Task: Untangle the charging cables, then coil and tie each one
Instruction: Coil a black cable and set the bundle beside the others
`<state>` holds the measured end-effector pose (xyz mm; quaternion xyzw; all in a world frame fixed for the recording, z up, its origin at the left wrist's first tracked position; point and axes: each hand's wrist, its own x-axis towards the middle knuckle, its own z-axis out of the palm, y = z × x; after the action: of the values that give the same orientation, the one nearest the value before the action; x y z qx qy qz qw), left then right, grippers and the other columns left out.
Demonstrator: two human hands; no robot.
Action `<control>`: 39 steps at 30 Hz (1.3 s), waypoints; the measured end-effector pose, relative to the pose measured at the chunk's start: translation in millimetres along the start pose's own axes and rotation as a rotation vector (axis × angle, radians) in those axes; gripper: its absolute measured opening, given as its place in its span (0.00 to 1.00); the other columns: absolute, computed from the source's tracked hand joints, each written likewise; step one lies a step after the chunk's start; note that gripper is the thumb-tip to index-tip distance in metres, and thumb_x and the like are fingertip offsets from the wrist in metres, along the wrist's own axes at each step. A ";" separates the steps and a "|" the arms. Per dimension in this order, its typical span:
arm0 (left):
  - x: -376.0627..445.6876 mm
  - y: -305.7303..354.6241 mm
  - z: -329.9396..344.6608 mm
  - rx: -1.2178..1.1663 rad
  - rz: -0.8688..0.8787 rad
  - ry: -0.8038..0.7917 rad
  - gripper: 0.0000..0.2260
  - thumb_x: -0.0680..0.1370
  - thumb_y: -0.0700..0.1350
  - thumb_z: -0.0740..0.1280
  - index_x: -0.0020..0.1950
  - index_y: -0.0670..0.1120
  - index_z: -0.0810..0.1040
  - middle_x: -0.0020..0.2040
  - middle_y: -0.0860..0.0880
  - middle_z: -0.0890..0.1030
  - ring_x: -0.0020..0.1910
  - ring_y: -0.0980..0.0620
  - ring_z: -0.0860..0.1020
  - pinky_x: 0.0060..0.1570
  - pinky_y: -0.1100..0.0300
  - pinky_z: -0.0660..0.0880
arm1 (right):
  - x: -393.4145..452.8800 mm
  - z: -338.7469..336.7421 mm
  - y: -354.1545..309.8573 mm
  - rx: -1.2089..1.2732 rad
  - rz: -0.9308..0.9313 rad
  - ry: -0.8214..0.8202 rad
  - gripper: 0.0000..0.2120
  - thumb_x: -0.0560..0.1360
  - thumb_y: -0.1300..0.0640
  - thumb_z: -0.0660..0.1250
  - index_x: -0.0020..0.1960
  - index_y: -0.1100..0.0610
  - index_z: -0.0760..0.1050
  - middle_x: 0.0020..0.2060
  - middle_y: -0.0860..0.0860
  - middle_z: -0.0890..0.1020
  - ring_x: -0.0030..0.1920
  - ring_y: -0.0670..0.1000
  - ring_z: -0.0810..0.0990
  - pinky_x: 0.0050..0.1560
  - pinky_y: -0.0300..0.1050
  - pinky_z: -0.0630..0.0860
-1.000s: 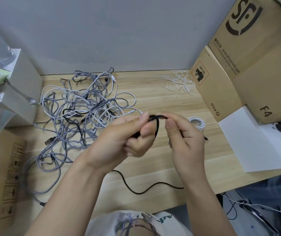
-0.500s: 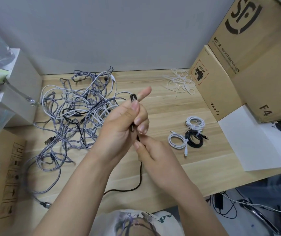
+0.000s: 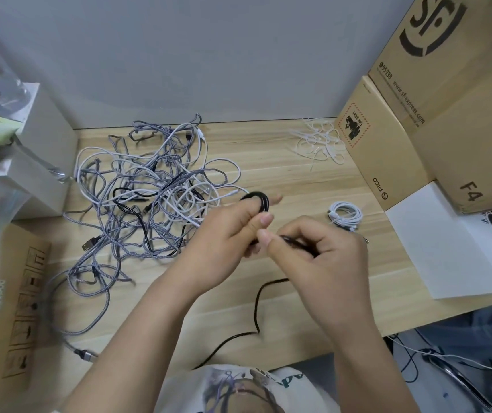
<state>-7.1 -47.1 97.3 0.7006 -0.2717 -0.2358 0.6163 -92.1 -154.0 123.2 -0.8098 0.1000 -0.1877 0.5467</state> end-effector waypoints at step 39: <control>7.2 22.7 -3.5 -0.750 0.031 0.271 0.17 0.79 0.41 0.55 0.66 0.38 0.64 0.38 0.50 0.84 0.34 0.59 0.81 0.35 0.70 0.74 | 9.2 13.0 13.4 -0.492 0.159 -0.475 0.11 0.79 0.50 0.60 0.57 0.49 0.77 0.30 0.46 0.71 0.43 0.56 0.76 0.43 0.48 0.73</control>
<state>-1.5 -51.5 120.4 0.4474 -0.0934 -0.2148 0.8631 -77.9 -151.5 108.3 -0.9280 0.0752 0.0788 0.3562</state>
